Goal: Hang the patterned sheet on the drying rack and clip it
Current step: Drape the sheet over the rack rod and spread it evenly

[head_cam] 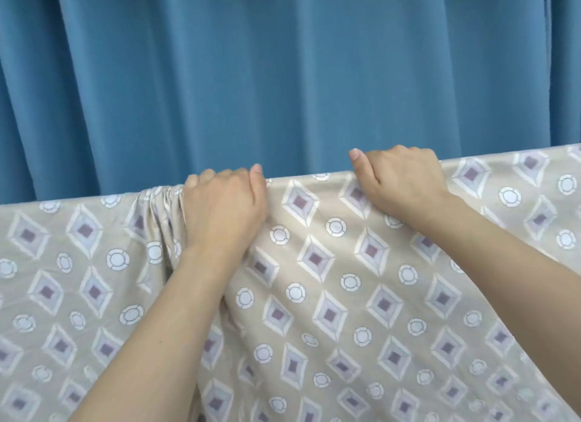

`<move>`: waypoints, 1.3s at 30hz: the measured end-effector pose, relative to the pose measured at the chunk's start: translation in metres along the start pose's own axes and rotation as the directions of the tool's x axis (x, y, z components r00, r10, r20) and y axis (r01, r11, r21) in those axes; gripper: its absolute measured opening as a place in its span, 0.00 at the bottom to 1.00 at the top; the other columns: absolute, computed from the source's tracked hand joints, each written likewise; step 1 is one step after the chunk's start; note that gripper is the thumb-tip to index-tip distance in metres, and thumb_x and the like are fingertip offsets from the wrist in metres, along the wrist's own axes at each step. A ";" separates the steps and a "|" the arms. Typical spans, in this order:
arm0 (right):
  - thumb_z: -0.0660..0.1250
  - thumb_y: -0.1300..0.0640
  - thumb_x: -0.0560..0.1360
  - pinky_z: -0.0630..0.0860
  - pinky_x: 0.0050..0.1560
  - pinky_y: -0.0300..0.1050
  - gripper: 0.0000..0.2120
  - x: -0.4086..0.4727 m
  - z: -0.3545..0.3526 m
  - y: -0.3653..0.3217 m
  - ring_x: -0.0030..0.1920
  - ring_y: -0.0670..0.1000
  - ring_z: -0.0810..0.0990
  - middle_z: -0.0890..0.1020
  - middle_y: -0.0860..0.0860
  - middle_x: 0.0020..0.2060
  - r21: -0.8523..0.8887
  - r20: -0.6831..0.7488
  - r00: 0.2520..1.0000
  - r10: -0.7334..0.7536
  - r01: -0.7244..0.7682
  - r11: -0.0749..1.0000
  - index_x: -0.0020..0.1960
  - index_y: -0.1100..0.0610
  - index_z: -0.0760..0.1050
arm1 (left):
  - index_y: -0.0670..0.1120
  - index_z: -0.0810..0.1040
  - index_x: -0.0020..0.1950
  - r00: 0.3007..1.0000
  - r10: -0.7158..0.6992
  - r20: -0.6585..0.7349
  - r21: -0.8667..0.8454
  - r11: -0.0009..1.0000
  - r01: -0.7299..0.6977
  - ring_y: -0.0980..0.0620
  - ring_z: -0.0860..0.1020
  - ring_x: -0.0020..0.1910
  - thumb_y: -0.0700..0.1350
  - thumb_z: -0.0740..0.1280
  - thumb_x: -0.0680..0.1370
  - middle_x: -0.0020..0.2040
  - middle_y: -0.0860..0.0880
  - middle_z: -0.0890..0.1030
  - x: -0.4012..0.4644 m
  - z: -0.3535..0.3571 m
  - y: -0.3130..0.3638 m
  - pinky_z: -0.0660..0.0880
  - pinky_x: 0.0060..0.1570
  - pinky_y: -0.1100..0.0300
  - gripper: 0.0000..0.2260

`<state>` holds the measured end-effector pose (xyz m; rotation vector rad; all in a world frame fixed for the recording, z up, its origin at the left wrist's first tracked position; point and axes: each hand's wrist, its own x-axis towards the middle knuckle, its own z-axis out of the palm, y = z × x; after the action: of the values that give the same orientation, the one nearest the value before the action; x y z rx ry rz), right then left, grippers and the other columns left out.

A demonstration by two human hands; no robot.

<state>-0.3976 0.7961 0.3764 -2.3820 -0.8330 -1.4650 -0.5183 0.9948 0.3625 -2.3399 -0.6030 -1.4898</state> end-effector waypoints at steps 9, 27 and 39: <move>0.43 0.46 0.82 0.59 0.31 0.45 0.24 0.013 -0.009 -0.055 0.33 0.57 0.71 0.71 0.50 0.28 0.137 -0.003 0.997 -0.083 0.083 0.987 0.32 0.54 0.64 | 0.46 0.73 0.44 0.992 0.051 -0.115 -0.073 0.996 -0.060 0.41 0.74 0.44 0.51 0.46 0.81 0.43 0.46 0.77 0.010 -0.011 -0.021 0.65 0.55 0.47 0.19; 0.43 0.46 0.82 0.60 0.30 0.43 0.28 0.019 -0.010 -0.125 0.28 0.55 0.69 0.70 0.51 0.26 0.149 -0.003 0.988 -0.157 0.155 0.977 0.30 0.57 0.67 | 0.46 0.67 0.33 0.964 -0.182 -0.193 -0.060 0.983 0.174 0.45 0.67 0.33 0.50 0.46 0.80 0.30 0.45 0.76 -0.001 -0.006 -0.116 0.66 0.46 0.49 0.20; 0.42 0.42 0.81 0.59 0.29 0.42 0.27 0.023 -0.004 -0.162 0.28 0.52 0.67 0.71 0.50 0.27 0.202 0.002 0.970 -0.241 0.236 0.951 0.31 0.54 0.66 | 0.47 0.61 0.32 0.973 -0.177 -0.148 -0.014 0.984 0.177 0.45 0.66 0.34 0.48 0.48 0.81 0.29 0.50 0.68 -0.007 -0.009 -0.174 0.67 0.44 0.48 0.18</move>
<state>-0.4850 0.9342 0.3818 -2.2176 -1.2503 -1.3579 -0.6142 1.1400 0.3648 -2.1990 -0.7887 -1.7240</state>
